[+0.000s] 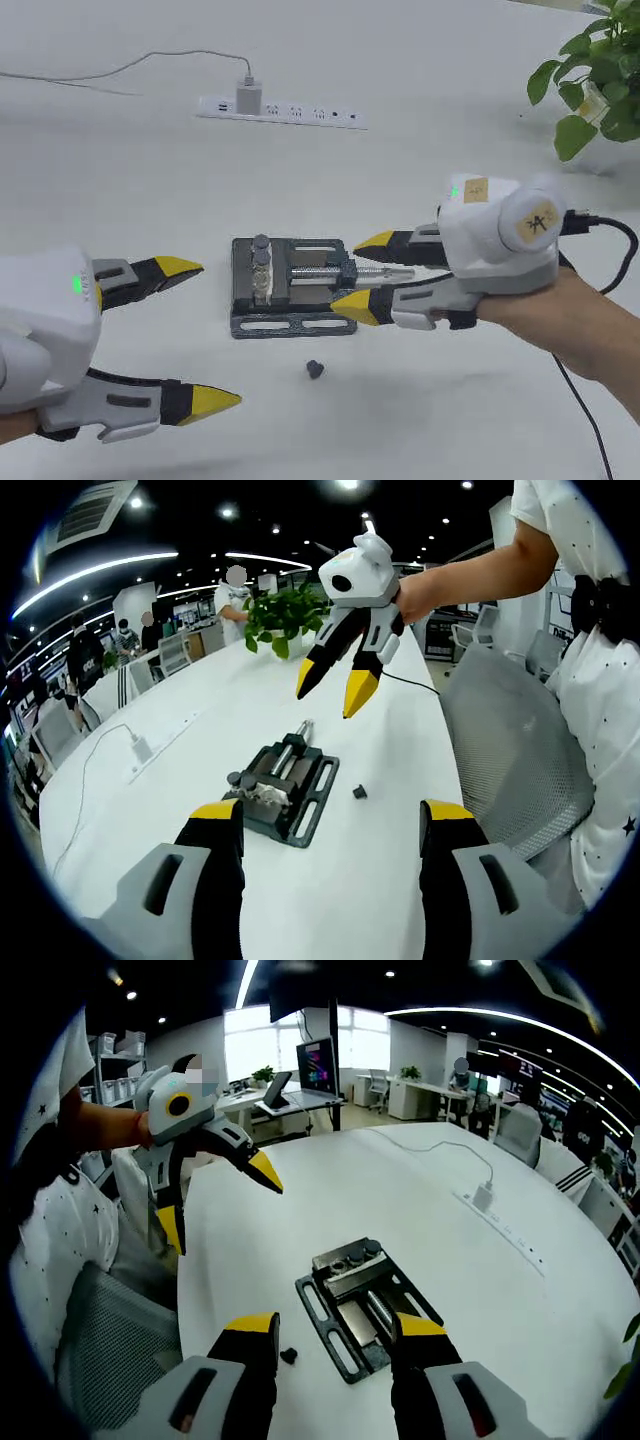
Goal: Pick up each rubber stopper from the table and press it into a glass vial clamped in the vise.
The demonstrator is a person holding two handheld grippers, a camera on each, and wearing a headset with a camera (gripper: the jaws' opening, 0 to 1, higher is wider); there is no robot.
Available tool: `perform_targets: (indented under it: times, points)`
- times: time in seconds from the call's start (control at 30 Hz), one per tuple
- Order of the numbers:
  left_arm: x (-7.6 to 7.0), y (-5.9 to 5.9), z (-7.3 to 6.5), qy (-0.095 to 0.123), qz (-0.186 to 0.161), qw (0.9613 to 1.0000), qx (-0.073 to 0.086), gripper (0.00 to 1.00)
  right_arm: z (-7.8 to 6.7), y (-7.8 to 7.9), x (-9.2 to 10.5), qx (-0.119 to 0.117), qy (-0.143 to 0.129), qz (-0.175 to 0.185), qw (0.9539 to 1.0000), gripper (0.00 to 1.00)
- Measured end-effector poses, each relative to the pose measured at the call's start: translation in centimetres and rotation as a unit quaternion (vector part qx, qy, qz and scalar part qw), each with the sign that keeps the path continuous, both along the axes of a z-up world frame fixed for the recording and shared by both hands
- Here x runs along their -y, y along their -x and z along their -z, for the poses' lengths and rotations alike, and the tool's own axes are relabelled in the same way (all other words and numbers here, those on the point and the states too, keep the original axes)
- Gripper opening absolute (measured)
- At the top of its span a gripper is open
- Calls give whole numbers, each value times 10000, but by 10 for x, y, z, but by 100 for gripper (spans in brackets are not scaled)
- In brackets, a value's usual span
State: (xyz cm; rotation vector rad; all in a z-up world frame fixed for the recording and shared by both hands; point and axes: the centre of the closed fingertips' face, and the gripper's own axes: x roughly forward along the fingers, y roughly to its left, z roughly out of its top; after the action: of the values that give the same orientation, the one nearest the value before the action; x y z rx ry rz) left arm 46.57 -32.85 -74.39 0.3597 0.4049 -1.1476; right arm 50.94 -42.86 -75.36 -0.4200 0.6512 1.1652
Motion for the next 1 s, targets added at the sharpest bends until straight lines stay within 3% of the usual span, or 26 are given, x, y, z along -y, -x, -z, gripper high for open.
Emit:
perform_targets:
  times: [0.27,0.5,0.6,0.7,0.8,1.0]
  points:
    - [9,3,12,-283,322,9991,-49,59,8,17,18,-48,-136,65,9999,52]
    - [21,3,27,-611,721,9955,-47,50,12,26,33,-42,-347,142,9993,62]
    - [25,2,38,-897,1048,9904,91,44,14,30,38,-54,-422,191,9989,64]
    - [30,0,50,-1175,1354,9837,152,40,12,34,41,-82,-690,329,9970,67]
    - [35,-1,57,-1387,1640,9764,247,38,17,39,47,-84,-591,317,9977,69]
    - [49,-5,67,-1619,2089,9635,427,31,17,47,55,-101,-719,370,9967,74]
